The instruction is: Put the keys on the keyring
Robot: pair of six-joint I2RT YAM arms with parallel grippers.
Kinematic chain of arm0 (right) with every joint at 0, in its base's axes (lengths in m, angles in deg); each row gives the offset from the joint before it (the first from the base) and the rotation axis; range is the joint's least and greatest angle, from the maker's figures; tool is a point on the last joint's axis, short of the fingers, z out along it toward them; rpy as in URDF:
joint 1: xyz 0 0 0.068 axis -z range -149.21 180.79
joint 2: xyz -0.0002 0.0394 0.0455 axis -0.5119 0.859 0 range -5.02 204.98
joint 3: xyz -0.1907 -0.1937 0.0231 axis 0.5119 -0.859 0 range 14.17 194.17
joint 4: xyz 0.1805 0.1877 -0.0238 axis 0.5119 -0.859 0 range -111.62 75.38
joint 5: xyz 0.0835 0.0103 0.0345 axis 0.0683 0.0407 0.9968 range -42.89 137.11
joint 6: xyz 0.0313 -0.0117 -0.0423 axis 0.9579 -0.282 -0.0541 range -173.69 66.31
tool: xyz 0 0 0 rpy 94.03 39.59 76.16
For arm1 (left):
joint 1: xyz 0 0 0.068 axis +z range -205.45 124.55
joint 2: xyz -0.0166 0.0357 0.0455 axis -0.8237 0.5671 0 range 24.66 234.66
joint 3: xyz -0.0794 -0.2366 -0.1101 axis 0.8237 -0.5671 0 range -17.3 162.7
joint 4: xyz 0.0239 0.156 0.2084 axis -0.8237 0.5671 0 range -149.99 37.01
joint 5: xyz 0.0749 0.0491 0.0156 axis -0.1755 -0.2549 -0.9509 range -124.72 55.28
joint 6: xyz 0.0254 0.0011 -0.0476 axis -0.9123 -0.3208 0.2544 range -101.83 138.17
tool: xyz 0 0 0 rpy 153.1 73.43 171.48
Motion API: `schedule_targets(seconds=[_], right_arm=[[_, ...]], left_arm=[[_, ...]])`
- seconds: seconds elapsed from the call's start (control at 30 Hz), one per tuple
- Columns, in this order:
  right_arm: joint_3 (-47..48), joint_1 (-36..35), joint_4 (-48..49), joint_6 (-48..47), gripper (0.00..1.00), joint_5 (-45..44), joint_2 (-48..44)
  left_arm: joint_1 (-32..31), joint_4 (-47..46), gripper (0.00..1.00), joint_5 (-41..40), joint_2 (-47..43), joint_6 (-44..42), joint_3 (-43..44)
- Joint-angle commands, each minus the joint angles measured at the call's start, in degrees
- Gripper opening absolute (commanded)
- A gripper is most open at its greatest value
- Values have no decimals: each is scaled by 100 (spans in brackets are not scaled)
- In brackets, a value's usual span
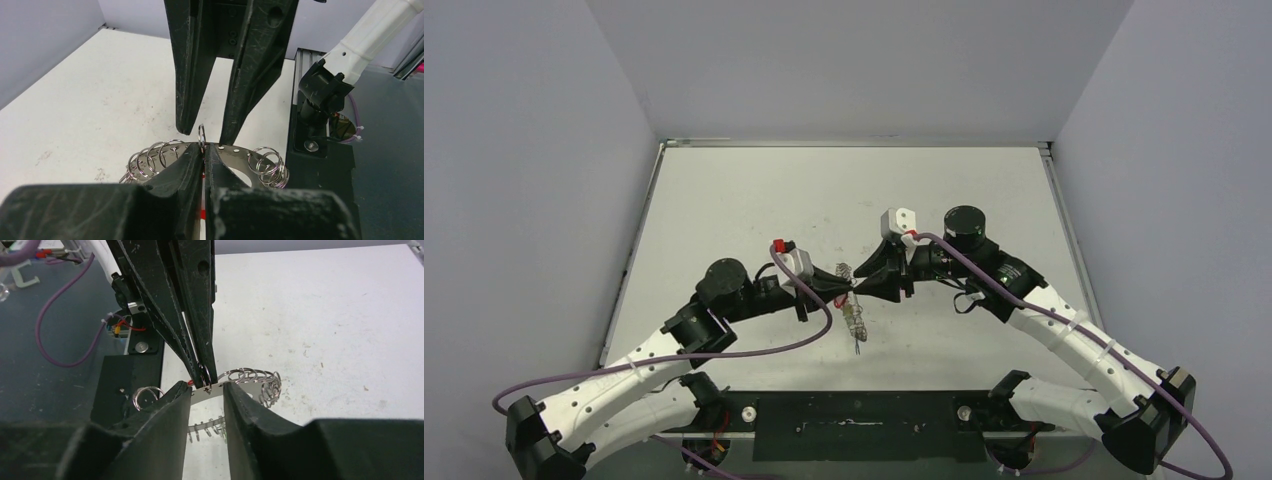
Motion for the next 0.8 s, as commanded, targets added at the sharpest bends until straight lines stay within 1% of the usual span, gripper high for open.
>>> schedule_targets(seconds=[0.0, 0.07, 0.17, 0.23, 0.33, 0.4, 0.47, 0.57, 0.6, 0.67, 0.77], right_arm=[[351, -13, -52, -352, 39, -77, -71], [444, -14, -171, -459, 47, -153, -59], [675, -14, -355, -577, 55, -272, -38], [863, -12, -435, -628, 58, -333, -9], [1114, -14, -597, -745, 58, -355, 64], [1258, -14, -730, -819, 54, -301, 119], [1337, -14, -827, -885, 44, -219, 161], [1394, -14, -974, -989, 29, -113, 206], [1386, -12, -994, -1009, 26, -94, 216], [1381, -14, -1042, -1052, 24, -74, 225], [1343, -27, -1068, -1072, 24, -42, 252]], left_arm=[[30, 677, 0, -149, -1, -105, 808], [27, 1178, 0, -113, 83, -237, 1125], [39, 2272, 0, 21, 346, -703, 1831], [54, 2901, 0, 156, 593, -973, 2319], [66, 3845, 0, 378, 1032, -1414, 3096], [73, 4515, 0, 454, 1321, -1743, 3596], [86, 5078, 0, 494, 1615, -2011, 4051], [99, 5676, 0, 575, 1923, -2341, 4652], [112, 5843, 0, 628, 2004, -2437, 4785], [125, 5938, 0, 702, 2098, -2509, 4940], [157, 5777, 0, 830, 2105, -2471, 4936]])
